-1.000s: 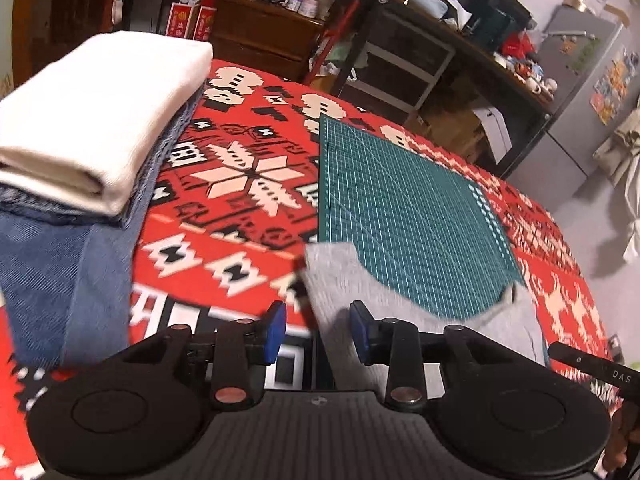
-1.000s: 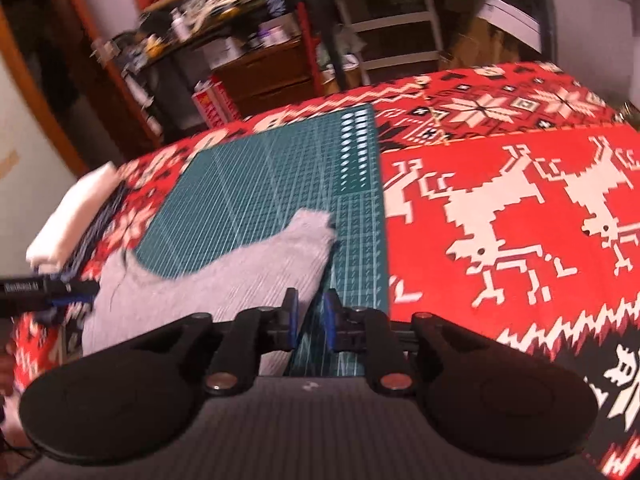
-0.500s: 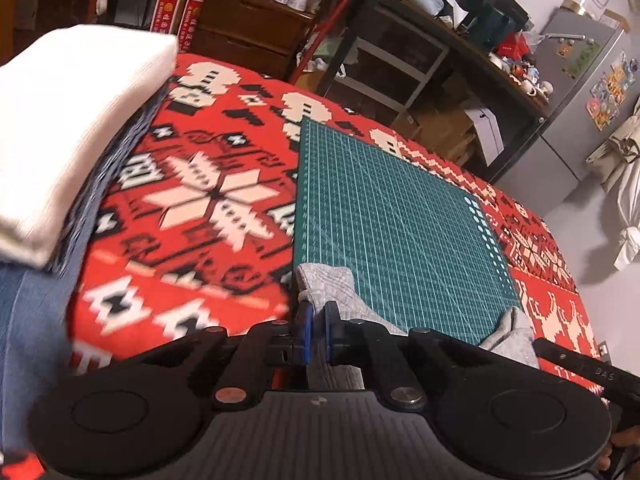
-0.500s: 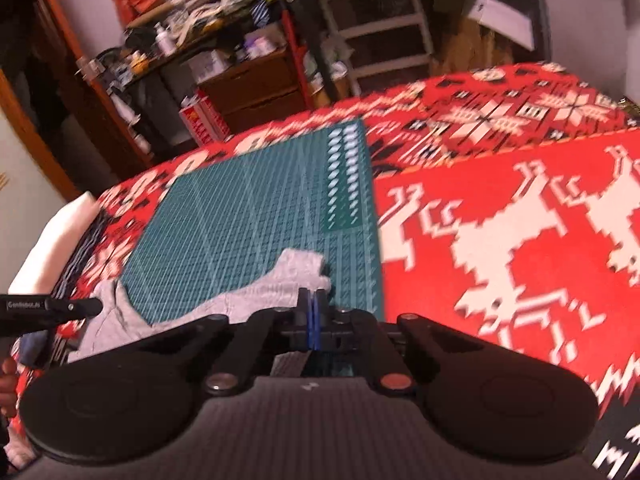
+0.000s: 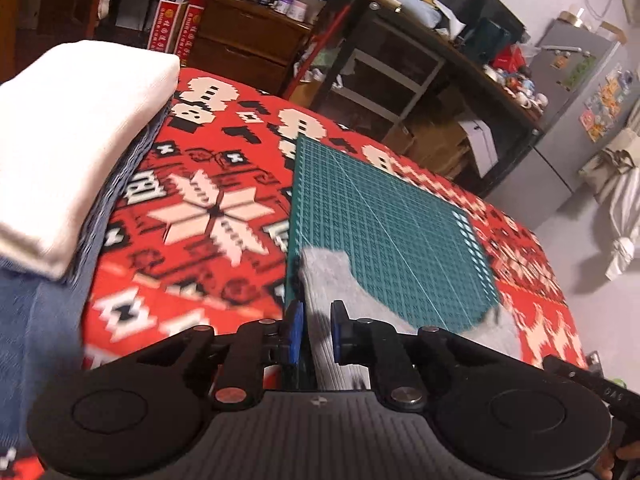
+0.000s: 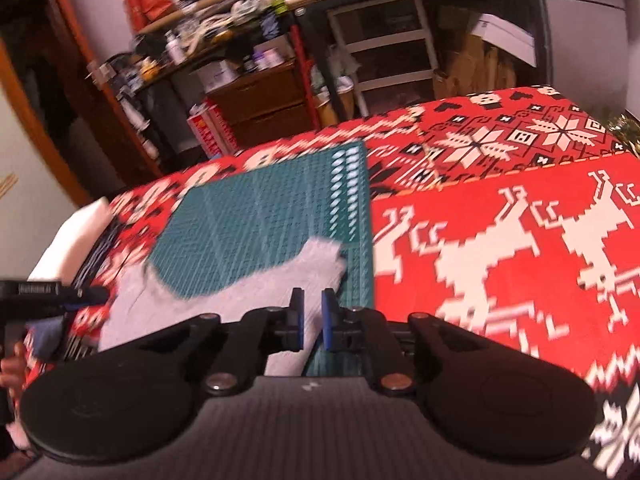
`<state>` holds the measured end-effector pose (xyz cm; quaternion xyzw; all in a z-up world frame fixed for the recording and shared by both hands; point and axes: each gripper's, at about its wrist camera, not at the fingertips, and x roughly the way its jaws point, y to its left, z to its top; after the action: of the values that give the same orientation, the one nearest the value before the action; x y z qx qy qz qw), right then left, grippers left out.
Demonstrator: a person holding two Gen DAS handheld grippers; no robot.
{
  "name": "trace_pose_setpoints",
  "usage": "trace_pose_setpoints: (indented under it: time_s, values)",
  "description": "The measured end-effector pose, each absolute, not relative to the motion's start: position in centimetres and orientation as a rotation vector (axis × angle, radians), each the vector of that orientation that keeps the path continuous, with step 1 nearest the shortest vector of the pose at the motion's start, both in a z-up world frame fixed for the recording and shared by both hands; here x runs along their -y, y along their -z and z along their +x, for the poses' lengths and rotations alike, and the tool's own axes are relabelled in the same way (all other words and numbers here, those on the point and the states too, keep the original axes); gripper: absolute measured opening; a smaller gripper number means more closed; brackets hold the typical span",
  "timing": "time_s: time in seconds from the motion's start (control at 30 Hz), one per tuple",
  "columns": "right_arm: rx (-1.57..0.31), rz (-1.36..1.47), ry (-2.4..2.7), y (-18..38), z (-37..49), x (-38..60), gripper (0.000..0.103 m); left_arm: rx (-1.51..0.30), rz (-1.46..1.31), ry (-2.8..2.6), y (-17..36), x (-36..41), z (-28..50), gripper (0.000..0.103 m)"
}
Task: Fold clothes
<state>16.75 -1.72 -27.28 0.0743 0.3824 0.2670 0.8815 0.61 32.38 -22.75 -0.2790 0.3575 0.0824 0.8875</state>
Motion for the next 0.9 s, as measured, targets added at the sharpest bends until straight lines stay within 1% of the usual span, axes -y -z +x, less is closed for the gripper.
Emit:
trace_pose_setpoints:
  time_s: [0.07, 0.27, 0.47, 0.5, 0.57, 0.83, 0.9]
  values:
    - [-0.807, 0.125, -0.582, 27.0, 14.8, 1.6, 0.011, -0.758, -0.596, -0.139, 22.4, -31.6, -0.9, 0.016]
    - [-0.822, 0.085, -0.616, 26.9, 8.8, 1.7, 0.012, -0.810, -0.635, -0.049, 22.4, -28.3, -5.2, 0.018]
    - [-0.818, 0.080, -0.638, 26.5, 5.0, 1.6, 0.012, -0.839, -0.677, 0.011, 23.1, -24.9, -8.2, 0.020]
    - [-0.812, 0.069, -0.643, 26.3, 4.5, 1.5, 0.013, -0.840, -0.689, 0.019, 23.3, -24.6, -8.4, 0.021]
    - [-0.804, 0.055, -0.649, 26.1, 3.6, 1.2, 0.013, -0.844, -0.720, 0.028, 23.7, -24.1, -8.8, 0.027]
    - [-0.813, 0.037, -0.657, 25.9, 3.0, 0.5, 0.013, -0.873, -0.754, -0.004, 25.2, -23.4, -8.1, 0.029]
    - [-0.816, 0.029, -0.660, 26.1, 3.2, 0.2, 0.013, -0.867, -0.758, 0.004, 25.3, -23.4, -7.9, 0.027]
